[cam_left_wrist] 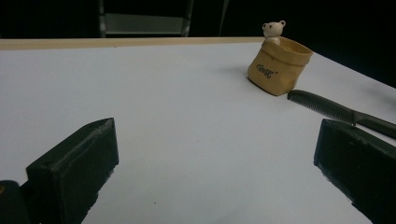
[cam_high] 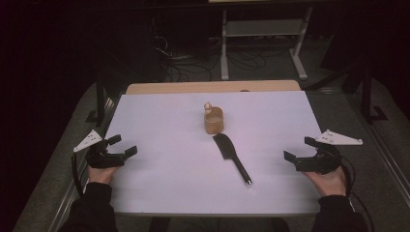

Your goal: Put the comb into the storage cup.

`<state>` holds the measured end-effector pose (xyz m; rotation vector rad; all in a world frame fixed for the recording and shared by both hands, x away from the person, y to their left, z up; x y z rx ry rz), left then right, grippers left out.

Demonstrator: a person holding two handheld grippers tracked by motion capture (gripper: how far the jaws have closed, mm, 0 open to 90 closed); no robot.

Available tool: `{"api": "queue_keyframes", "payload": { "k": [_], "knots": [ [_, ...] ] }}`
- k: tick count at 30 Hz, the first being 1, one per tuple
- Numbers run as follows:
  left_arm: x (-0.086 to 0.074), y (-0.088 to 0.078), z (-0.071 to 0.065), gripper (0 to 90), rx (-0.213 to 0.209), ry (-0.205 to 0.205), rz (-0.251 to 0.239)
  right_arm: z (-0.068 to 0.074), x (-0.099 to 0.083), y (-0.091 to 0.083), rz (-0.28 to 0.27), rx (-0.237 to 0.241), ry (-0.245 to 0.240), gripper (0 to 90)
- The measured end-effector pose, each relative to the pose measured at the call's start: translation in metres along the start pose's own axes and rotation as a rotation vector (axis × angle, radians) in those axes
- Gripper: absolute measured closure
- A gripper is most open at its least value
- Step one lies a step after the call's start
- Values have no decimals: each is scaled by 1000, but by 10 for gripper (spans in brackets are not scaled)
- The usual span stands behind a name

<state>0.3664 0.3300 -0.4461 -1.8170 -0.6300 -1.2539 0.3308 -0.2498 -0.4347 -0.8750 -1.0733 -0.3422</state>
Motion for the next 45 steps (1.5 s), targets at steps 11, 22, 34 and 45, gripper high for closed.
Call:
{"api": "queue_keyframes", "payload": {
  "k": [11,22,34,45],
  "knots": [
    [-1,2,-1,0,-11,-7,0,5,4,2,6,34,-7,0],
    [0,2,-1,0,-6,-7,-3,15,9,8,16,66,-28,0],
    [0,3,-1,0,-7,-2,1,29,11,17,49,102,-56,0],
    [-1,3,-2,0,-7,-1,3,38,11,25,80,120,-77,0]
  ]
}}
Point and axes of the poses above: each handheld gripper's, and its own axes: y roughly forward along the jaws, x roughly out of its top, z roughly to its left, the point moved 6 cm from there along y, roughly forward along the jaws, and after that the axes turned 7 degrees about x, right-handed, at the moved point
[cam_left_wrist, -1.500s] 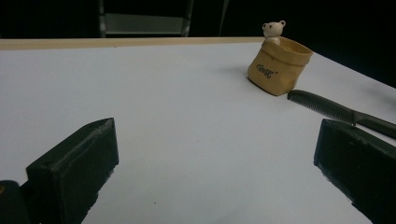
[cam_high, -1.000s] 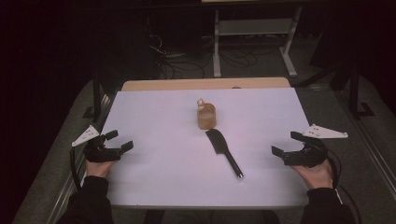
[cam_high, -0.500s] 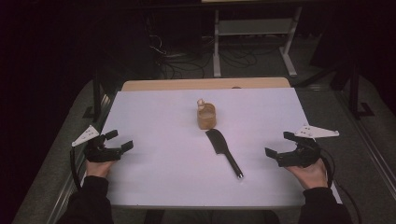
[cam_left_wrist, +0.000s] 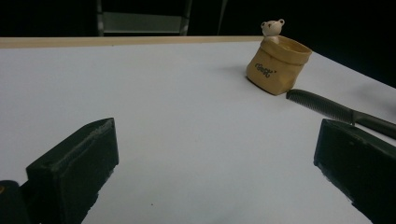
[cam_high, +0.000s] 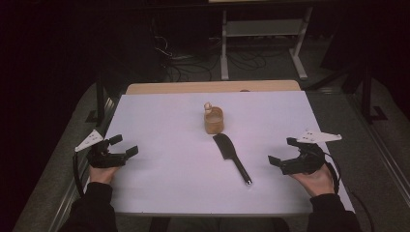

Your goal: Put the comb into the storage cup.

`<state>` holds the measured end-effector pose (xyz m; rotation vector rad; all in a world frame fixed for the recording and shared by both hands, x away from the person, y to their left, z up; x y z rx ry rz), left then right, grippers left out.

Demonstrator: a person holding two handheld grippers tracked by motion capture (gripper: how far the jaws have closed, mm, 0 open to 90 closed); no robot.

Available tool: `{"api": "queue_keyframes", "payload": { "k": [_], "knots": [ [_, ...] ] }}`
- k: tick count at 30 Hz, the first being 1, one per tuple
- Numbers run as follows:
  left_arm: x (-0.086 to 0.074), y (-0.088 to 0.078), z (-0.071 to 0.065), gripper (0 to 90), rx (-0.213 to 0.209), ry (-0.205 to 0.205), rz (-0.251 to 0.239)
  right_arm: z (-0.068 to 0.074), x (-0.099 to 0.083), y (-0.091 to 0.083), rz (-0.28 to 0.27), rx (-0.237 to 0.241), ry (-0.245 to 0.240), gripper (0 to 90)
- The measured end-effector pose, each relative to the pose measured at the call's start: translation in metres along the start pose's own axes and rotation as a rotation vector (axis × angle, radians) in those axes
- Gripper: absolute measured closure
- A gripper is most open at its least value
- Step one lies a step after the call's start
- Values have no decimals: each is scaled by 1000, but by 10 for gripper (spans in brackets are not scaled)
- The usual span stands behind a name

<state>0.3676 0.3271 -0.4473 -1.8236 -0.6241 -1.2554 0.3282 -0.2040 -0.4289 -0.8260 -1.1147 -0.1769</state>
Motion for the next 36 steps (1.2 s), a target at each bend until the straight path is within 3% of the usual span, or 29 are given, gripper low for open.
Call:
{"api": "queue_keyframes", "payload": {
  "k": [21,24,29,36],
  "knots": [
    [0,0,0,0,2,1,2,17,9,17,49,37,-30,0],
    [-1,-2,0,0,13,1,6,21,6,22,84,43,-35,4],
    [0,-4,-1,0,22,-2,-4,30,6,27,126,85,-45,59],
    [1,-4,-2,0,22,6,-6,42,12,36,175,119,-68,248]
  ]
}}
Point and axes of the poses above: each handheld gripper's, and its own axes: y roughly forward along the jaws, x roughly out of its top, z roughly to its left, the point moved 6 cm from there along y, roughly forward along the jaws, and after that the axes turned 7 degrees about x, right-handed, at the moved point
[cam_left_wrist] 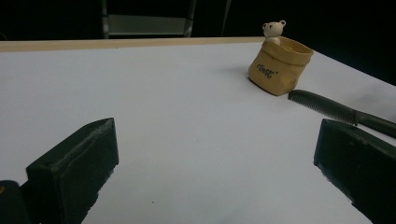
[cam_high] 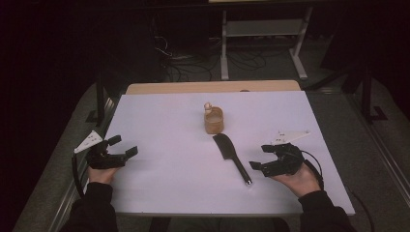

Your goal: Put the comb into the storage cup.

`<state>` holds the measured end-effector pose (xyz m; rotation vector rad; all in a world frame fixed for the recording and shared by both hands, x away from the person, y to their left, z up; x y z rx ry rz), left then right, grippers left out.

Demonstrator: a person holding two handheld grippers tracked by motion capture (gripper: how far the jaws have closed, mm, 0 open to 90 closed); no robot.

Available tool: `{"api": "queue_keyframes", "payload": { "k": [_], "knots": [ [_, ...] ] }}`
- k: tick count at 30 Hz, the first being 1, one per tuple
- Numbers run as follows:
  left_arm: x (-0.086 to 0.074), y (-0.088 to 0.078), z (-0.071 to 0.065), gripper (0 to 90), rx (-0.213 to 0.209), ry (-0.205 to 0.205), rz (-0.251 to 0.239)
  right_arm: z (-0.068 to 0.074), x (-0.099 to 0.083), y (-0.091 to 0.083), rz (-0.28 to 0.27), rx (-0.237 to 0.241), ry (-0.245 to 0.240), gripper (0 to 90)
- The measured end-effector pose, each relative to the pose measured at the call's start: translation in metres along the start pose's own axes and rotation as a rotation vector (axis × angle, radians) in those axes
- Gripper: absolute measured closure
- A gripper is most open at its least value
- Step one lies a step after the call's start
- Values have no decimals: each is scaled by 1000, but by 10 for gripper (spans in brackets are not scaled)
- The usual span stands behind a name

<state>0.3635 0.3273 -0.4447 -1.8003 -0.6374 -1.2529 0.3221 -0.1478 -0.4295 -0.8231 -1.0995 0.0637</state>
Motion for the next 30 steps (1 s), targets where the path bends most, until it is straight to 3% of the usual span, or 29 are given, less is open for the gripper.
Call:
{"api": "queue_keyframes", "payload": {
  "k": [17,26,30],
  "knots": [
    [0,1,-1,0,-5,5,1,19,12,29,103,102,-46,552],
    [0,2,-1,0,-5,8,5,22,11,36,128,71,-79,855],
    [0,3,-1,0,-8,5,3,26,10,40,148,66,-109,887]
  ]
}}
Point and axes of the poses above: each handheld gripper's, and its own axes: y roughly forward along the jaws, x roughly out of its top, z roughly to its left, the point moved 6 cm from there along y, roughly forward along the jaws, and after that the axes turned 7 degrees about x, right-handed, at the moved point
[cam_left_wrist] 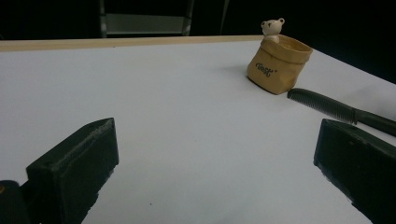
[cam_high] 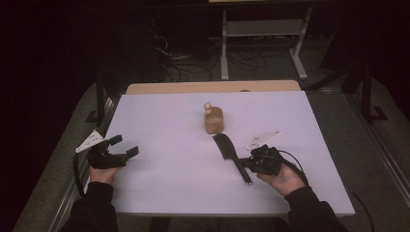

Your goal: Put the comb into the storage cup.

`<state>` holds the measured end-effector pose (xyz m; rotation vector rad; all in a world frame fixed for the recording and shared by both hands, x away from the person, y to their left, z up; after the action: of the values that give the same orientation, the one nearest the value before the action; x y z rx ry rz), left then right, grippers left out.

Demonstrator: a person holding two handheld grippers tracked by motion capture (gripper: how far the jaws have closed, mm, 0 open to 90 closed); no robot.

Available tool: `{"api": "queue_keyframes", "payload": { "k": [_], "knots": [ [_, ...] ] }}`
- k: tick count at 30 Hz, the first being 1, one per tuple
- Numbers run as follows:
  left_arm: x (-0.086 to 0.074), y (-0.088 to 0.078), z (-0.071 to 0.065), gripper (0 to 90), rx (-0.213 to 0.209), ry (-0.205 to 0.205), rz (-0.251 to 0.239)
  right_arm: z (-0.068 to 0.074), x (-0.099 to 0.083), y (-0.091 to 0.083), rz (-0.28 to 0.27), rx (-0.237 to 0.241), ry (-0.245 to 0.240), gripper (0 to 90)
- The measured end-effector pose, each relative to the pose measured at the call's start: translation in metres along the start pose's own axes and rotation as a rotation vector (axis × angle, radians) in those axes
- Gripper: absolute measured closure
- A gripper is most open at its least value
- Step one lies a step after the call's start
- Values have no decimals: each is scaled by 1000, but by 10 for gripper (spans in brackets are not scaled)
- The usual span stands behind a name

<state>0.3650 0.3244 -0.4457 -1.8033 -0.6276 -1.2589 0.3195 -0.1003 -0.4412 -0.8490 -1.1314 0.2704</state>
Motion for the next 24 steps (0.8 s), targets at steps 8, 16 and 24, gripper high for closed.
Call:
{"api": "queue_keyframes", "payload": {
  "k": [8,16,24],
  "knots": [
    [0,1,0,0,-5,4,3,5,-2,11,34,19,-28,888],
    [-1,3,-2,0,-9,7,7,7,-8,21,70,37,-27,888],
    [-1,4,-2,0,-14,14,13,7,-16,29,124,44,-42,889]
  ]
}}
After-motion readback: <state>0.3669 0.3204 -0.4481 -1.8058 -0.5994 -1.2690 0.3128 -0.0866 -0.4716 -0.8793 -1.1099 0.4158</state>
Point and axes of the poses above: each handheld gripper's, and its own axes: y roughly forward along the jaws, x roughly out of its top, z roughly to its left, the point moved 6 cm from there along y, roughly forward along the jaws, and after that the axes turned 7 degrees about x, right-handed, at the moved point
